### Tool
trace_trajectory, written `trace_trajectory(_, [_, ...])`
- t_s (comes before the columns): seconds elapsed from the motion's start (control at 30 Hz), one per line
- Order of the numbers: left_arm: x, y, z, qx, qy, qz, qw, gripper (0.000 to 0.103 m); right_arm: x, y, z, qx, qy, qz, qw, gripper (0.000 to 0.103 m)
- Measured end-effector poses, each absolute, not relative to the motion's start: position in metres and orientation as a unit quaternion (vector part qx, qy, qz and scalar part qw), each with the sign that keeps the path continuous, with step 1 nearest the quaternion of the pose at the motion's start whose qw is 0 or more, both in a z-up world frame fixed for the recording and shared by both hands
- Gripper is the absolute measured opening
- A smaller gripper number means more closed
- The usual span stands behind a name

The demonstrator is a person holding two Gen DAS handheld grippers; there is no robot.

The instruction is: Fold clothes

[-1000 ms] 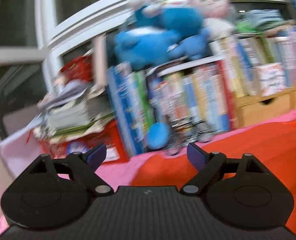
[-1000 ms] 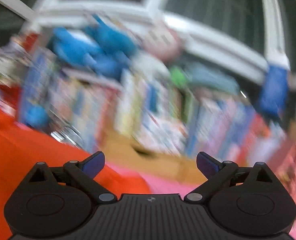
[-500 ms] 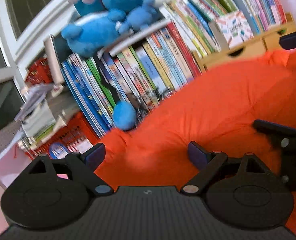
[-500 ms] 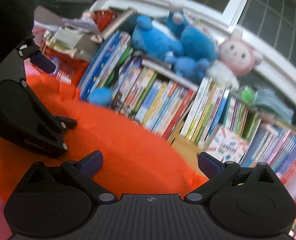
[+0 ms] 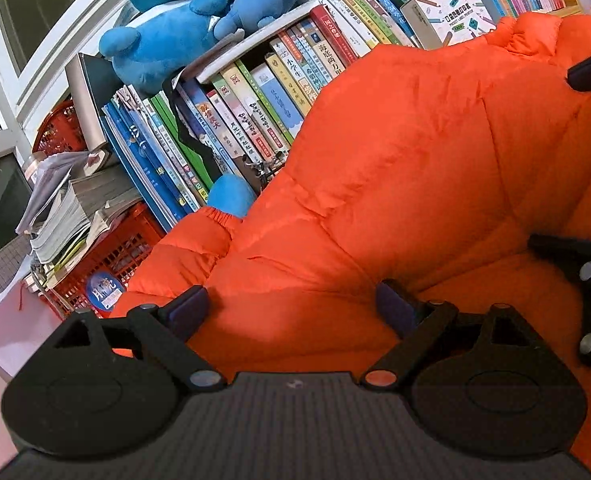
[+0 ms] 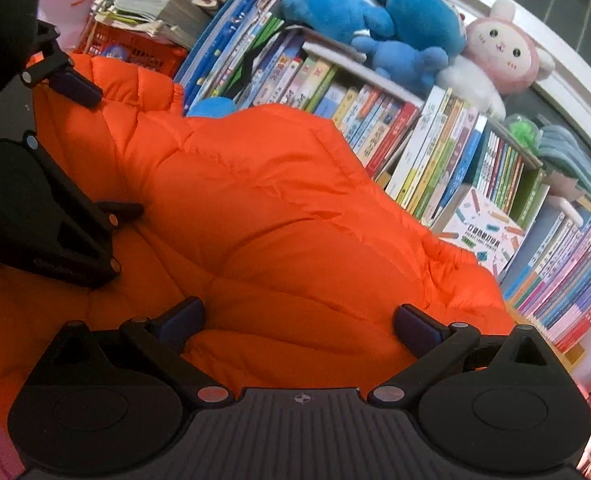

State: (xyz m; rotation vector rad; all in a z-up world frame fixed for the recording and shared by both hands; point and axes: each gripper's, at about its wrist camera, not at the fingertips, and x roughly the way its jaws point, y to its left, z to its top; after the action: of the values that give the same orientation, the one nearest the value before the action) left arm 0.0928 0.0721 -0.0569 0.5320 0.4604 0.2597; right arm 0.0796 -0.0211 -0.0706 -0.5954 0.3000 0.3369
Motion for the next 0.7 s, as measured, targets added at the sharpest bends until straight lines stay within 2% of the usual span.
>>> trace_trajectory(0.4, [0.09,0.108,-0.053,0.242,0.229,0.16,0.929,0.103,0.083,-0.058,-0.07,-0.296,0.151,0.15,0.931,0.102])
trace_trajectory(0.7, [0.087,0.151,-0.048,0.211,0.251,0.195,0.924,0.103,0.091,-0.113,-0.07,-0.29,0.172,0.095,0.937,0.102])
